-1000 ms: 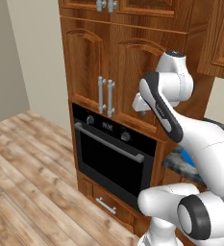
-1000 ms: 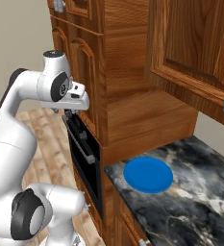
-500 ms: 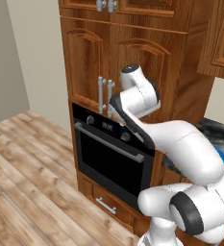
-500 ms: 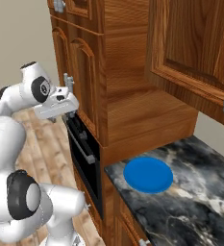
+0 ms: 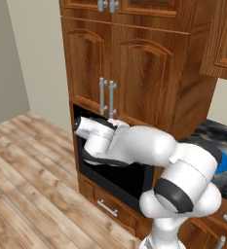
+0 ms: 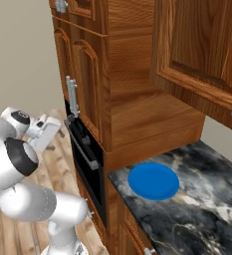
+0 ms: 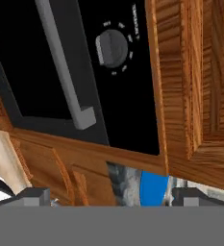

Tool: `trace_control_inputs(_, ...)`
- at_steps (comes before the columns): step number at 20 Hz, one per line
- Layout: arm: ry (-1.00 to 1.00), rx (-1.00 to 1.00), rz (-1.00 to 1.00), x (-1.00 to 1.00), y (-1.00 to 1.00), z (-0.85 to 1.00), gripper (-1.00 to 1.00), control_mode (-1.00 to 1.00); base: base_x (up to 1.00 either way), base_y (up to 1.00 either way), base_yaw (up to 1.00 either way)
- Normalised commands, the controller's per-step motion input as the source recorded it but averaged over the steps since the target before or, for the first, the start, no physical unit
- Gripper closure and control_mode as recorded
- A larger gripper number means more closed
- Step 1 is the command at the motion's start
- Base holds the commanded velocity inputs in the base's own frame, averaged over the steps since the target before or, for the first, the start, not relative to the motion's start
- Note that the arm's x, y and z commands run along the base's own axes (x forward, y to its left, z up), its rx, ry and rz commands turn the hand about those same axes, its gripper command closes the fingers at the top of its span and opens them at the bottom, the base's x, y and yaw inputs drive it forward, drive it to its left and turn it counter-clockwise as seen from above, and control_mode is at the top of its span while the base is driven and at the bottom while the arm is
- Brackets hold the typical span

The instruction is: Take the baked cake out of the oven and place it on the plate for cooling. Then close the oven door.

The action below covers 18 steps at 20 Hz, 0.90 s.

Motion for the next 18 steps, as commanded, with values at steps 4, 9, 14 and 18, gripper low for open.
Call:
trace_control_inputs(4,0.16,-0.28,0.0,0.56,0.04,-0.7,-1.0,-1.0,0.0,0.0,0.0)
trace_control_inputs(9,0.17,-0.23,0.0,0.52,0.0,-0.7,-1.0,-1.0,0.0,0.0,0.0)
trace_control_inputs(14,0.1,-0.21,-0.01,0.42,0.02,-0.65,-1.0,-1.0,0.0,0.0,0.0)
trace_control_inputs(18,0.01,-0.16,-0.07,0.52,0.02,-0.45,-1.0,-1.0,0.0,0.0,0.0)
